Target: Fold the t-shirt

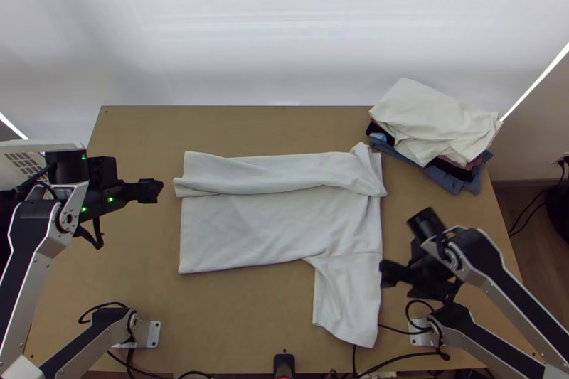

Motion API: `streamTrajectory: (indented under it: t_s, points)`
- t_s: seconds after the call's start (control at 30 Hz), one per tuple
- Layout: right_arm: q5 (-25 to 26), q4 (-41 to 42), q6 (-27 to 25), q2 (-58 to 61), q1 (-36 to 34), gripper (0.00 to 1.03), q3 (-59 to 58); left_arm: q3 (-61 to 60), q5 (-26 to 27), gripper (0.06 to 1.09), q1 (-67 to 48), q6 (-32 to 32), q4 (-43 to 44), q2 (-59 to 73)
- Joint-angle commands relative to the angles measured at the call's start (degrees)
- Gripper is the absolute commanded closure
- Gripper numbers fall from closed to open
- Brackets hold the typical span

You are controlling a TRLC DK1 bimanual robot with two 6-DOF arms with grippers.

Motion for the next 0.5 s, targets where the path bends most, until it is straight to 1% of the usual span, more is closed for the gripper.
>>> streamTrajectory:
  t_s: [0.0, 0.07, 0.1, 0.27, 0.37, 0.47]
  points:
    - [-1.02, -1.28, 2.74, -1.33, 3.25, 0.20, -1.79, -0.74, 0.30, 0.12, -0.11, 1.00, -0.48, -0.77]
    - [-1.02, -1.19, 2.66, -1.15, 4.66, 0.35, -1.87, -0.83, 0.30, 0.12, -0.11, 1.08, -0.48, -0.68]
    - [-1.02, -1.10, 2.74, -1.06, 5.36, 0.39, -1.87, -0.92, 0.22, 0.12, -0.11, 1.08, -0.40, -0.68]
    - [-1.20, 0.74, 4.15, -0.36, 10.90, 0.39, -3.72, -1.27, 0.04, 0.12, -0.11, 1.26, -0.22, -0.42]
    - [-2.87, 2.41, 4.24, 0.61, 12.39, 0.39, -5.04, -1.80, -0.22, 0.12, -0.11, 1.52, -0.05, -0.33]
    - [-3.40, 3.47, 4.15, 2.45, 13.97, 0.39, -5.48, -1.88, -0.31, 0.12, -0.11, 1.52, -0.05, -0.07]
